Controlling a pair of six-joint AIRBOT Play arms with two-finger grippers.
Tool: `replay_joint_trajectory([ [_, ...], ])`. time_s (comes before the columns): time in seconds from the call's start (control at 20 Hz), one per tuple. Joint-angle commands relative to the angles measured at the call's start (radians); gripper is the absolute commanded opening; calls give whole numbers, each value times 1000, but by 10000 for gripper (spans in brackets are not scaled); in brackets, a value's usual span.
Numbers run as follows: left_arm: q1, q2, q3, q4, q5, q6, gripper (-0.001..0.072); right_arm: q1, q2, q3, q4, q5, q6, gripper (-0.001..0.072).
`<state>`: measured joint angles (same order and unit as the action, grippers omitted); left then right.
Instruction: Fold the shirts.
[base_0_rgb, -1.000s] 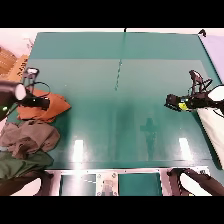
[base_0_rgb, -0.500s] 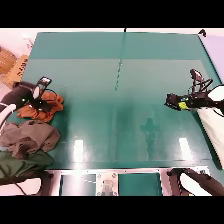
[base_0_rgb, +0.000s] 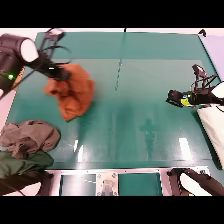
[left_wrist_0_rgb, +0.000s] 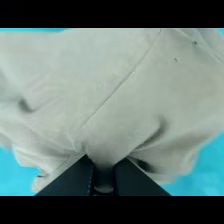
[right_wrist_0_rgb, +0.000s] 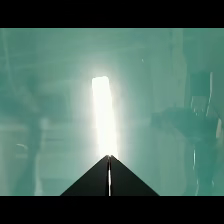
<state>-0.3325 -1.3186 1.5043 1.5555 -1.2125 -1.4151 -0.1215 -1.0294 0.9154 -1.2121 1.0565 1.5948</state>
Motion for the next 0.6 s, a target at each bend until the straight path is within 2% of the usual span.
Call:
replay_joint_trajectory([
  [0.0, -209, -31, 48, -262, 11, 9, 23, 0, 1, 59, 0, 46, -1, 18],
  [0.1, -308, -103, 49, -372, 56, 10, 40, -1, 1, 87, 0, 80, -1, 18],
  [0.15, -344, -143, 49, -418, 78, 10, 351, -1, 1, 95, -1, 101, -3, 23],
  [0.2, -367, -183, 49, -455, 87, 2, 615, -1, 1, 100, -1, 119, -3, 115],
  [0.25, -371, -212, 49, -486, 78, 2, 621, -1, 1, 100, -1, 133, -3, 254],
  [0.3, -361, -227, 50, -494, 61, 2, 621, -7, 1, 100, -3, 146, -3, 305],
  [0.35, -336, -226, 51, -492, 39, 1, 621, -21, 1, 100, -3, 160, -4, 305],
  [0.4, -297, -222, 63, -493, -5, 0, 621, -40, 1, 100, -3, 168, -8, 331],
  [0.45, -248, -222, 82, -492, -64, -2, 621, -64, 1, 99, -3, 179, -11, 388],
  [0.55, -134, -220, 92, -494, -186, -33, 624, -115, 0, 91, -3, 195, -12, 413],
])
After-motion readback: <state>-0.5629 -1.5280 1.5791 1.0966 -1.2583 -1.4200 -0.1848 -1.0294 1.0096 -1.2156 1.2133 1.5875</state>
